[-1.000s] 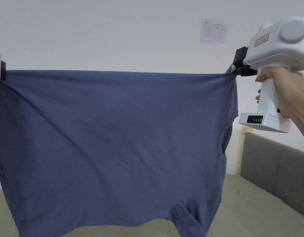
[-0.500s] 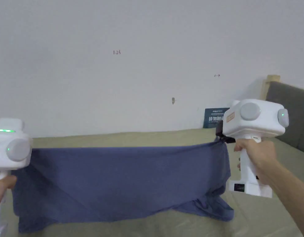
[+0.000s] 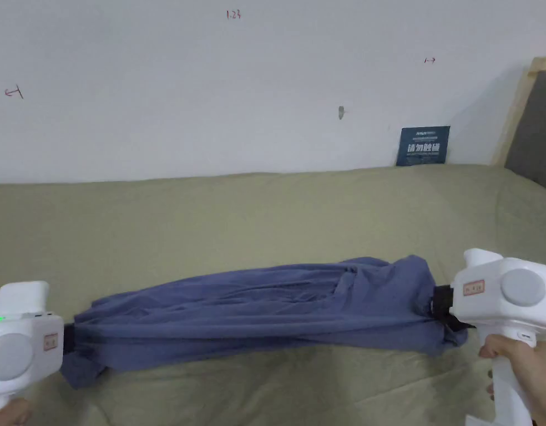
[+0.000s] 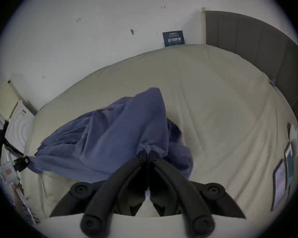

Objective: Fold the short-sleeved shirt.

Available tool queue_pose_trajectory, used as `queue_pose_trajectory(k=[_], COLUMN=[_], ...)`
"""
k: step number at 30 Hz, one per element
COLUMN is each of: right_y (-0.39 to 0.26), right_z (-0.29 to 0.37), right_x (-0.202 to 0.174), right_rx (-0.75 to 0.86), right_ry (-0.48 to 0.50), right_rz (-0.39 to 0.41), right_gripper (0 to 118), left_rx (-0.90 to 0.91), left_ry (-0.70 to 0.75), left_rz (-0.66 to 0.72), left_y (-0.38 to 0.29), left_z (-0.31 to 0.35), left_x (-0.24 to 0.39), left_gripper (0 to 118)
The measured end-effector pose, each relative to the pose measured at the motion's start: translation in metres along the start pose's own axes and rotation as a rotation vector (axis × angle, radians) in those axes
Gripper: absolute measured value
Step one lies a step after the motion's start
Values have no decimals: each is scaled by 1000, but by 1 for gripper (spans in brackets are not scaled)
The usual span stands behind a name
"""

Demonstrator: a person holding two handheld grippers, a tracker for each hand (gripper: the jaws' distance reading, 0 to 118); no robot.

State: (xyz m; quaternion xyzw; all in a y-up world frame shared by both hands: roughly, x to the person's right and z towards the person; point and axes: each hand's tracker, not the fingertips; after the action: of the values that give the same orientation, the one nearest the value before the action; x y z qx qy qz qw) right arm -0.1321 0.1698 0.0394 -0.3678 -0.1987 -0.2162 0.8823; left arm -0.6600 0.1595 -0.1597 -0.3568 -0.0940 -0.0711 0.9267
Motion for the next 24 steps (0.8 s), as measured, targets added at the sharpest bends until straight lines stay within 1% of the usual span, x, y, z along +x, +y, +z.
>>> queue_pose_trajectory(k=[2, 6, 7, 9, 10, 11, 12, 13, 14, 16, 19, 20, 22, 23, 24], right_y=[-18, -69, -84, -114, -130, -145, -158, -172, -186, -205, -228, -236, -250, -255, -257], right_z=[33, 96, 111, 140, 154, 169, 181, 191, 203, 219, 231, 234, 234, 232, 229], right_x=[9, 27, 33, 46, 52, 55, 58, 61, 63, 68, 79, 82, 87, 90, 93], right_rx=[12, 43, 35, 32, 15, 10, 4, -17, -12, -30, -72, -85, -92, -91, -91], right_ry=[16, 41, 41, 52, 71, 59, 54, 44, 11, 15, -5, 0, -25, -29, -16], right_rz=[-21, 1, -7, -68, -77, -76, -63, -9, 18, 38, 43, 48, 81, 72, 33], right_gripper=[1, 1, 1, 1, 1, 1, 1, 1, 1, 1, 1, 1, 1, 1, 1], left_rx=[12, 10, 11, 20, 15, 12, -9, -23, -33, -58, -126, -125, -153, -153, -160], left_ry=[-15, -40, -41, -35, -29, -33, -46, -49, -40, -64, -51, -55, -83, -73, -75], left_rz=[-11, -28, -31, -28, -33, -32, -43, -59, -54, -43, -63, -51, -69, -68, -78], left_y=[-20, -65, -82, -109, -124, -140, -151, -163, -174, -195, -220, -230, -244, -249, -252], left_z=[36, 93, 124, 155, 168, 187, 196, 206, 215, 236, 257, 264, 268, 263, 261], left_x=[-10, -27, -25, -28, -29, -26, -26, -26, -25, -26, -31, -35, -37, -40, -38], left_gripper=[3, 3, 3, 3, 3, 3, 3, 3, 3, 3, 3, 3, 3, 3, 3])
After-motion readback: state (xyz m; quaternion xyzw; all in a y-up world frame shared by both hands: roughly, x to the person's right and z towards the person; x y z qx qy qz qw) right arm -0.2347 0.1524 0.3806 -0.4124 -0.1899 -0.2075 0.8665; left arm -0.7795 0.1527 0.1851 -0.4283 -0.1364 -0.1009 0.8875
